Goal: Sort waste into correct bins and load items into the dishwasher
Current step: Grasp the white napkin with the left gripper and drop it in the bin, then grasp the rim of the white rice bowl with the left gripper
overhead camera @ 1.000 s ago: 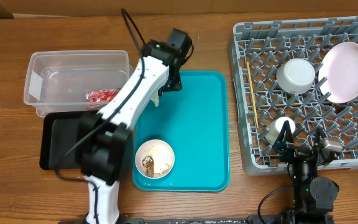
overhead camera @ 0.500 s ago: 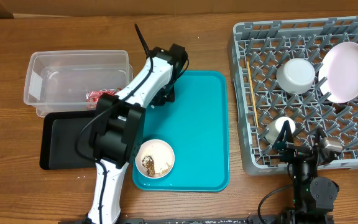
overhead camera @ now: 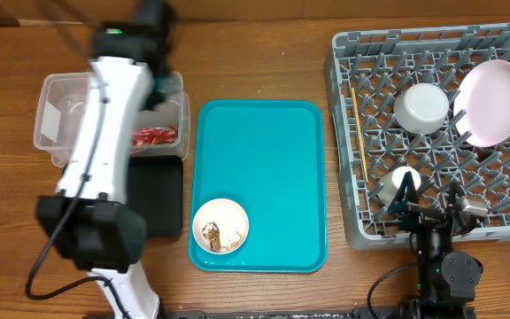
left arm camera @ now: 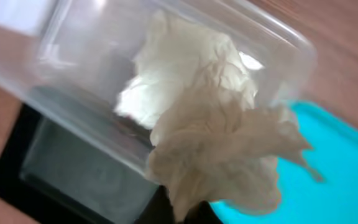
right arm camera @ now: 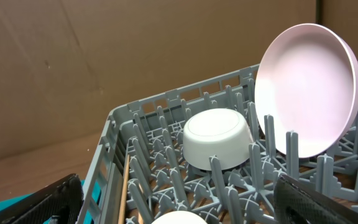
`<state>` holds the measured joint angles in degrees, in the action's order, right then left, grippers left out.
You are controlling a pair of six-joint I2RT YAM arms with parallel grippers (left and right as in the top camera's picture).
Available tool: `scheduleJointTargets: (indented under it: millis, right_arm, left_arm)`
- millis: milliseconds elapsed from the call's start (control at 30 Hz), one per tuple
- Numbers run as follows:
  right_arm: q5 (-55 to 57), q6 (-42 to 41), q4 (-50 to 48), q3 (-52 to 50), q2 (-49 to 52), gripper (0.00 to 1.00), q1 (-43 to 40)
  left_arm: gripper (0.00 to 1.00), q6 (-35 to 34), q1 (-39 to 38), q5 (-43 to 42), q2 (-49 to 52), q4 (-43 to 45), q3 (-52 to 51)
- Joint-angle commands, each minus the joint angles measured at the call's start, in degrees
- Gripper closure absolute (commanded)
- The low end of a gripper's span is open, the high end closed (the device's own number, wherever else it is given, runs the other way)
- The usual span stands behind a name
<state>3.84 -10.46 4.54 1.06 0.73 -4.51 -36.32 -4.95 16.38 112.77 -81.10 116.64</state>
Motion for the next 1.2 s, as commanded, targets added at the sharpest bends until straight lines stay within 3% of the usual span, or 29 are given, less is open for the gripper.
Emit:
scheduleJointTargets:
  millis: [0, 100, 133, 367, 600, 767, 933, 1033, 1167]
  right_arm:
    - [0.1, 0.0, -0.3, -0.6, -0.6, 0.0, -0.3]
    - [0.1, 0.0, -0.3, -0.6, -0.6, 0.0, -0.3]
    - [0.1, 0.0, -0.3, -0.6, -0.6, 0.0, -0.3]
    - [0.1, 0.0, -0.3, -0.6, -0.6, 0.0, -0.3]
    - [0.1, 0.0, -0.3, -0.6, -0.6, 0.0, -0.3]
    - [0.1, 0.0, -0.3, -0.6, -0.6, 0.0, -0.3]
    - [0.1, 0.0, -0.3, -0.6, -0.6, 0.0, -0.3]
    - [0.1, 0.0, -0.3, -0.6, -0.6, 0.0, -0.3]
    - [0.1, 0.0, -0.3, -0.6, -0.6, 0.0, -0.3]
  left_arm:
    - [0.48, 0.6, 4.2, -4.6, 3.1, -0.1, -0.8]
    - [0.05, 5.2, 6.8, -10.8, 3.3, -2.0, -0.5]
    - [0.02, 5.2, 7.3, -11.4, 3.1, -3.3, 0.0]
    - [0.11, 5.3, 4.5, -11.1, -3.7, -9.4, 2.1]
    - [0.09, 2.5, -9.5, -8.0, -10.9, -15.7, 0.6]
    - [0.11, -5.4, -22.6, -5.4, -11.6, -15.1, -8.7]
    - [0.11, -12.2, -33.7, -5.5, -11.6, -7.8, -22.8]
    - [0.18, -13.3, -38.1, -6.0, -11.6, -2.2, -30.1]
    - [0.43, -15.7, -40.8, -6.5, -11.6, 4.7, -38.4]
